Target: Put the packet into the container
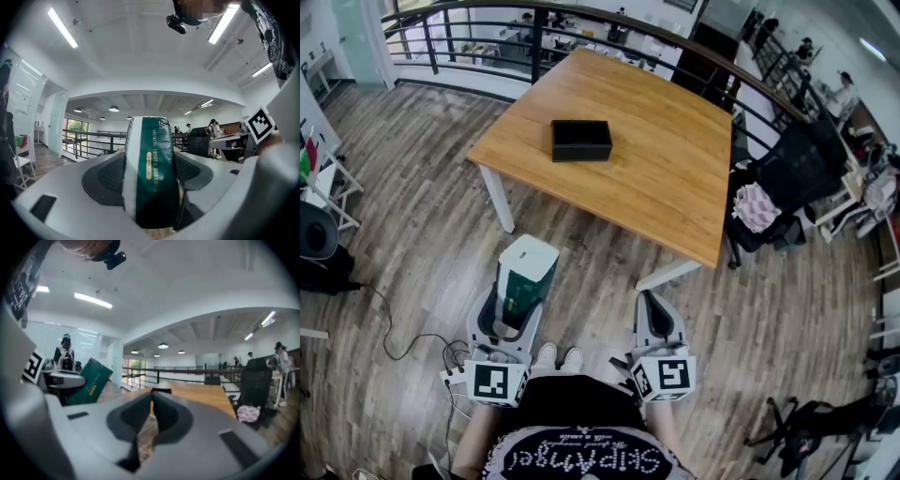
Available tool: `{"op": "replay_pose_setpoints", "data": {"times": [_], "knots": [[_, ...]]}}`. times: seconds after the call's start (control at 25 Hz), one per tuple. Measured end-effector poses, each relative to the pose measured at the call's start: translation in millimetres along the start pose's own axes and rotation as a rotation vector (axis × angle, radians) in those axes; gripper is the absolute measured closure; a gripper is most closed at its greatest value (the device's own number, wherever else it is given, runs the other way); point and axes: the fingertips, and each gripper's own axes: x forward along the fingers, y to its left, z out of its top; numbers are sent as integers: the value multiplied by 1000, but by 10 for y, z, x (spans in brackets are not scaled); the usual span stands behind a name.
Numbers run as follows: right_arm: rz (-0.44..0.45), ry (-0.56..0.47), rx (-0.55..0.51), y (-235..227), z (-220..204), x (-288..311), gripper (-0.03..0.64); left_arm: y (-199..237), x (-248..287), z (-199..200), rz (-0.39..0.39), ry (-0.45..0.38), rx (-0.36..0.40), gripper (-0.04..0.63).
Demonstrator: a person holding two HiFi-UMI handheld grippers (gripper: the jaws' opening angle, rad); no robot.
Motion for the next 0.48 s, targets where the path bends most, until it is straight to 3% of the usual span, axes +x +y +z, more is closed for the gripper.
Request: {"op": "replay_pose_setpoints", "data": {"times": [0.28, 0.48], "knots": [[4, -6, -2, -18, 6, -23, 577, -23, -19, -23, 15, 17, -30, 250], [10, 1, -3, -56, -27, -113, 577, -122, -62, -7, 14, 1, -6, 250]]}}
